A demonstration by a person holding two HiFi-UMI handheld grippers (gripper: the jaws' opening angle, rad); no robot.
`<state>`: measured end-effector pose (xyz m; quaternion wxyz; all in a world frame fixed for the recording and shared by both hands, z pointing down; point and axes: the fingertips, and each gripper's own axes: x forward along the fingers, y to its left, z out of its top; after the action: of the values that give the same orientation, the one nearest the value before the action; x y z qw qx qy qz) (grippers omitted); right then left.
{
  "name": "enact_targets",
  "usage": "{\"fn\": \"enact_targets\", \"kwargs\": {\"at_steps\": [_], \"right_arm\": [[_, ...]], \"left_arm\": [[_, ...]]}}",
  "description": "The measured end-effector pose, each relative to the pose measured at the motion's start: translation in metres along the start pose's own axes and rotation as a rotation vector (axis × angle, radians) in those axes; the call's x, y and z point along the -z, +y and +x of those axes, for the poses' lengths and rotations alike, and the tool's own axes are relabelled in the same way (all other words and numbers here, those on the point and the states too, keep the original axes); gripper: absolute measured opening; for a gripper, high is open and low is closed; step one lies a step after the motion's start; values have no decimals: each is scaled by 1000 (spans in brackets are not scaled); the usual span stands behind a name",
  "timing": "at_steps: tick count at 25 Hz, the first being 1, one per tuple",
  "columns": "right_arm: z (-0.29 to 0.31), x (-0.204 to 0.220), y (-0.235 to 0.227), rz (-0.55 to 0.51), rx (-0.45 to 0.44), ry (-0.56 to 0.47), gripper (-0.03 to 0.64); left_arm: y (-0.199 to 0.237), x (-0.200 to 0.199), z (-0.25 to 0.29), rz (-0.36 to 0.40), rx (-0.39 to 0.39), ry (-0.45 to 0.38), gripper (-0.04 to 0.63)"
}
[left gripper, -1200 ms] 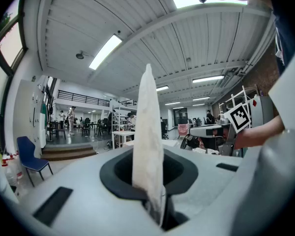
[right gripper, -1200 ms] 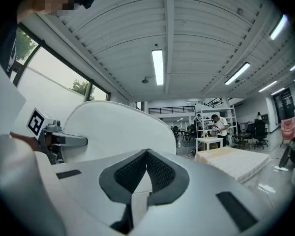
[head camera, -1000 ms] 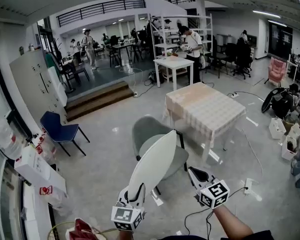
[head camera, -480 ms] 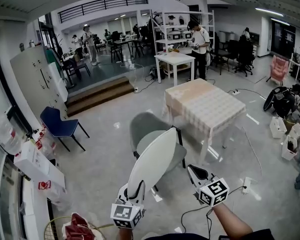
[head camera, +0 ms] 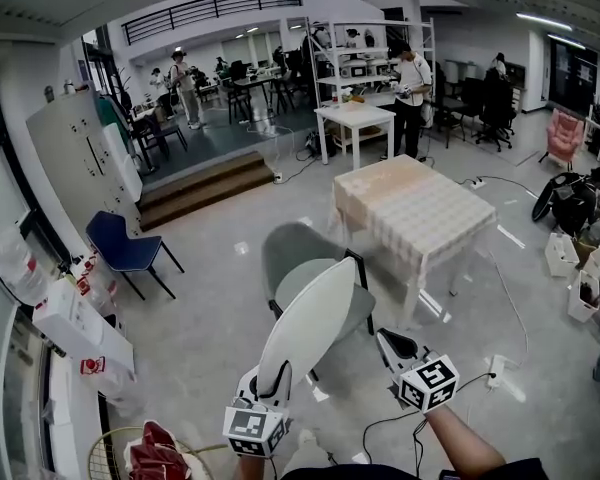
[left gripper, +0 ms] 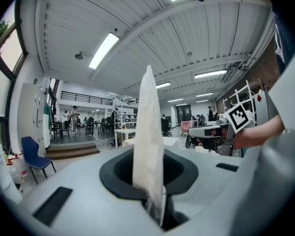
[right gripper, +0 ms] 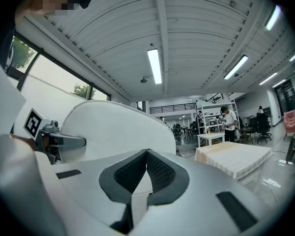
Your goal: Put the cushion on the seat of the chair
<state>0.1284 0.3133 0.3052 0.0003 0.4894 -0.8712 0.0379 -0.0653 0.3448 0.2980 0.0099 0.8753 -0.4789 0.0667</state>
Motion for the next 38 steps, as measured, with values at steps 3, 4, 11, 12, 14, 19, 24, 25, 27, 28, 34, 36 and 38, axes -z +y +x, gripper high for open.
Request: {"fn": "enact_targets", "kwargs": {"at_steps": [3,4,11,12,14,19,24,25,27,28,34,36,38], "right_arm": [[1,3,-5,7,-3,1,18],[2,4,-6,7,-4,2,18],[15,3,-15,11,-4,-1,18],[17,3,-17,12,-2,1,18],[20,6,-21,15,1,4,18],[33,10,-34,15,10,11,18],[52,12,-47,23,14,19,18],[55,12,-50,25,14,20,18],[62,13,-55,30,14,23,18],[66,14,-57,32,14,25,18],[94,18,-72,37,21,43,18],[105,19,-78,40,26,48,18],[115,19,-84,42,29,53,18]], "left_arm": [[-2,0,2,5,-9,2,60],[-2,0,3,5,-10,5,60],[7,-2,17,0,-5,9,60],[8,-2,19,-2,-4,10,60],[9,1,25,-11,-3,10,60],[12,5,44,-18,5,13,60],[24,7,62,-23,4,21,60],[26,6,66,-24,0,21,60],[32,6,74,-26,-7,23,60],[35,6,78,-28,-10,24,60],[58,6,108,-47,-13,24,60],[66,5,118,-49,-10,23,60],[72,5,129,-51,-8,24,60]]}}
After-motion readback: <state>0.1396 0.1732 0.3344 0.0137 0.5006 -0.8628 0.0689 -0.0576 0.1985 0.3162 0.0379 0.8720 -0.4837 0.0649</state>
